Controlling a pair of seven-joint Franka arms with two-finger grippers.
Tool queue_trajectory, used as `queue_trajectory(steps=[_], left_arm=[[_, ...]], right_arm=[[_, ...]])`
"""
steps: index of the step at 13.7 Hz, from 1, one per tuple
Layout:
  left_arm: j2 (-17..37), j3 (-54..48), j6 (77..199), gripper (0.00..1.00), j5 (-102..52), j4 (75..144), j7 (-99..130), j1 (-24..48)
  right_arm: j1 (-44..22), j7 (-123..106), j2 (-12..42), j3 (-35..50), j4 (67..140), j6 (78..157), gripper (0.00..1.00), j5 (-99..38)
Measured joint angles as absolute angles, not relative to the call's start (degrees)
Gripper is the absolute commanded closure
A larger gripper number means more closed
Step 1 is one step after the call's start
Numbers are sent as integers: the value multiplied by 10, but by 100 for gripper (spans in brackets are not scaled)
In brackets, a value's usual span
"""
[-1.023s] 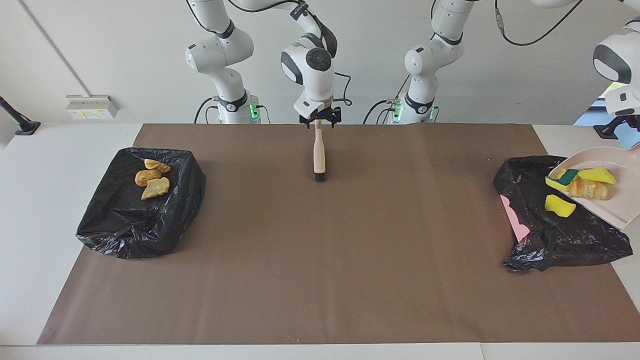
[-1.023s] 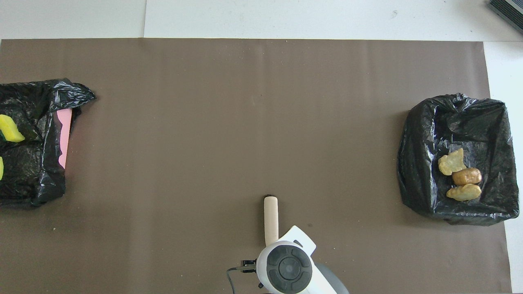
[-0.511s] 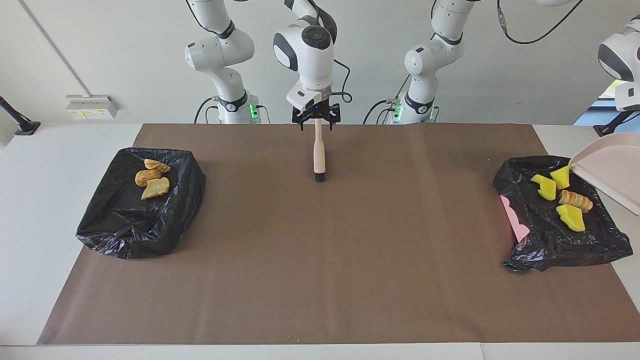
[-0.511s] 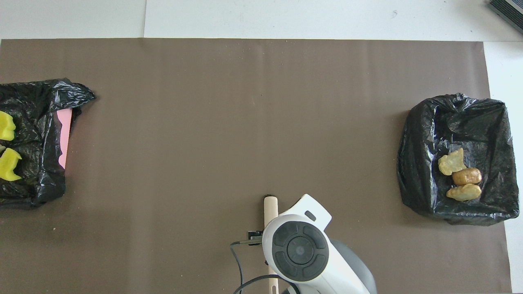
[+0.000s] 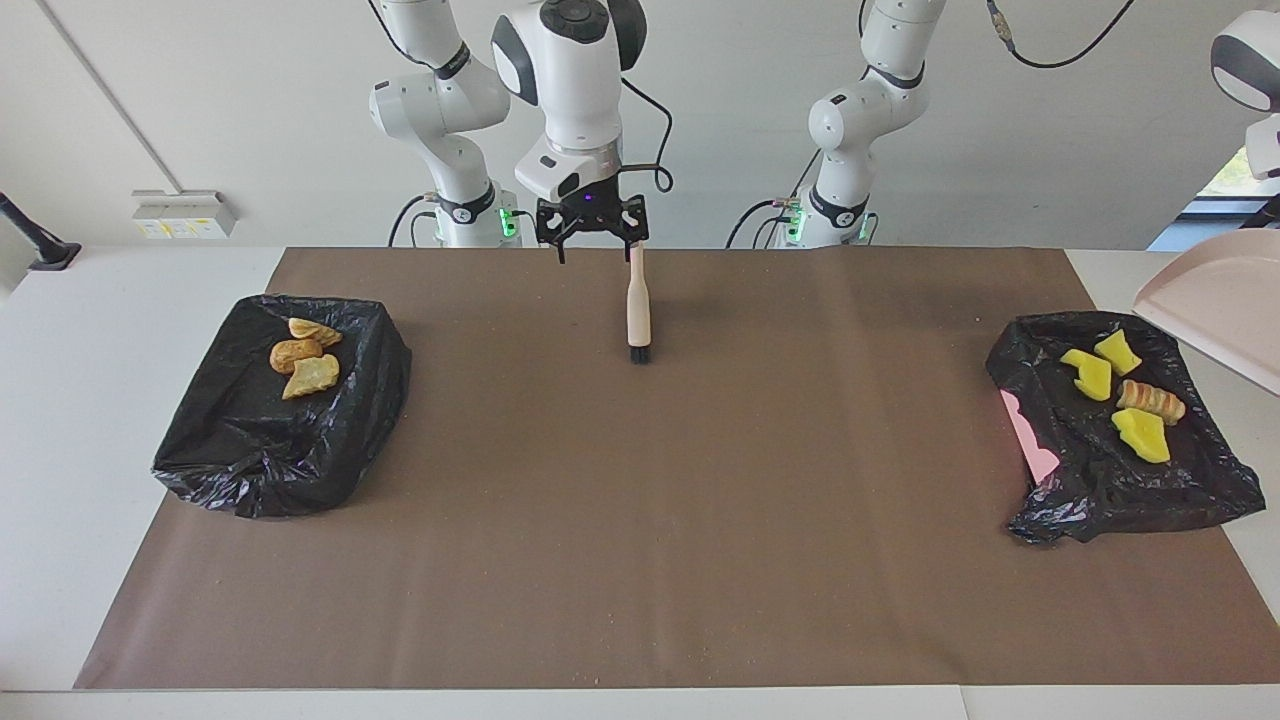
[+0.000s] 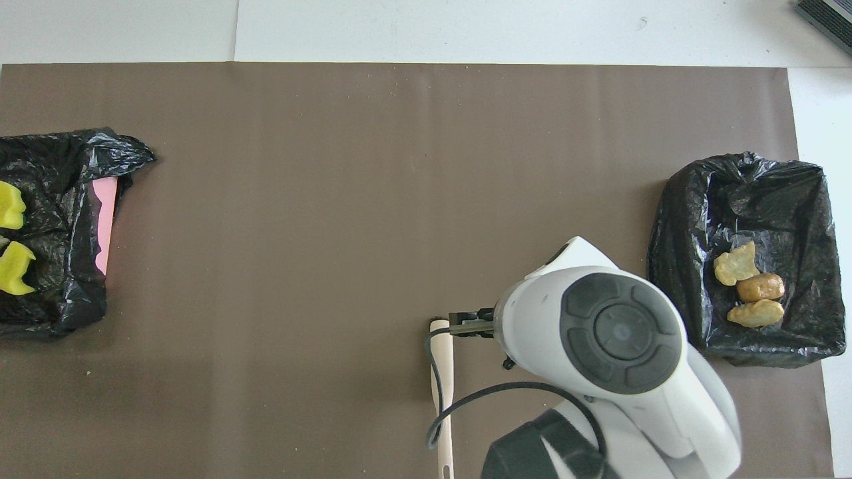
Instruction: Sweep and dump trash in bin
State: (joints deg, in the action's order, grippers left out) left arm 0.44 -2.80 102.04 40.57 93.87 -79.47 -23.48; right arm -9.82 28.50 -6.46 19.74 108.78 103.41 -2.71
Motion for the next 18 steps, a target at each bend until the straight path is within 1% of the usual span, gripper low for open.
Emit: queue_trajectory(steps=[3, 6, 9, 13, 15, 18], left_arm=[[0, -30, 986, 100, 281, 950, -740, -192], [-12, -32, 957, 100, 195, 988, -600, -135], [-30, -35, 954, 100, 130, 1039, -423, -52], [-29, -37, 972, 100, 63, 1065, -199, 60], [-16, -37, 1014, 100, 39, 1071, -76, 124], [31, -37, 1087, 100, 23, 1070, 83, 218]], right_arm=[[-53, 252, -65, 195, 1051, 1015, 0, -27], [-23, 241, -65, 194, 1032, 1014, 0, -27], [7, 240, -65, 193, 1012, 1008, 0, -27], [27, 226, -65, 190, 993, 987, 0, -27], [27, 220, -65, 185, 984, 968, 0, -27], [28, 196, -66, 170, 971, 954, 0, -27]])
